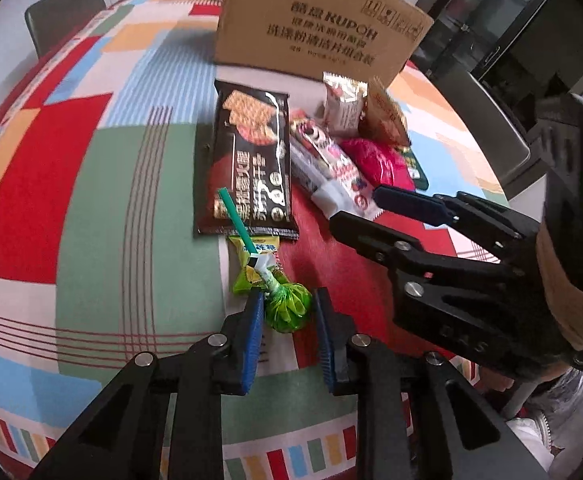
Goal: Organize snacks
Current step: 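Grasp the silver wrapped bar with the right tool while the left holds the lollipop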
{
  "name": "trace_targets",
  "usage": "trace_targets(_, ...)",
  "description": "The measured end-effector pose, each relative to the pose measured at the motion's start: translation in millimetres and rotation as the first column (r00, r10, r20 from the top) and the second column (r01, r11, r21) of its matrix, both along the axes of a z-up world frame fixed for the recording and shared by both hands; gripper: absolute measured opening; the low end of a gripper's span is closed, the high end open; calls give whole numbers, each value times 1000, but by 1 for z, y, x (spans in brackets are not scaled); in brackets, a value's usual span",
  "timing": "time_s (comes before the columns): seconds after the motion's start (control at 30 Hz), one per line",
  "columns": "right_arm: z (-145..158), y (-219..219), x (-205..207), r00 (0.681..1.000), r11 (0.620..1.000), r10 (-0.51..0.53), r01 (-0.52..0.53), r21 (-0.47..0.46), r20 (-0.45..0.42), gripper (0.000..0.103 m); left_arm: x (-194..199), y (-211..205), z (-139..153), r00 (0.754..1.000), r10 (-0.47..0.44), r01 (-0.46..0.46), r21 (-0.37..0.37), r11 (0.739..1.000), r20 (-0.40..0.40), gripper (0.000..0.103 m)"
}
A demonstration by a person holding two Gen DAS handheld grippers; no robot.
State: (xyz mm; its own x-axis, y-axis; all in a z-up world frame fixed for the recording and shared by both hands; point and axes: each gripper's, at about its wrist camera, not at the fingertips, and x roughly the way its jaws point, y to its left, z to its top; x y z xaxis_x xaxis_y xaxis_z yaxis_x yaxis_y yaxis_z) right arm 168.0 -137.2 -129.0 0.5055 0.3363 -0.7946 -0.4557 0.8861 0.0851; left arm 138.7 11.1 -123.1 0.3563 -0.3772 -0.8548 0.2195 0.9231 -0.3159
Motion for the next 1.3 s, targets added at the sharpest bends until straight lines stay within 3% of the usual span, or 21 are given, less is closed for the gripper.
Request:
trace_targets(0.3,-10,13,18,1000,1000,7,-8,-30,-4,36,11,8,6,999,28,-28,-22,999,24,25)
trace_targets(0.77,-23,32,45,1000,998,7,-8,-56,-19,33,11,14,4,998,55,-54,-35,998,23,25)
trace_targets(0.8,-24,33,45,1000,998,7,-8,-63,-15,27,10,14,5,998,56,-55,-33,998,25,25)
trace_targets(0.9,-24,33,45,1000,997,-7,6,-73,-14,21,8,14,8,997,61,-60,-30,998,35,25)
trace_targets(1.3,2,10,18,998,998,-60,60,-20,0,20,0,11,37,989,71,-69,-17,997,127,25)
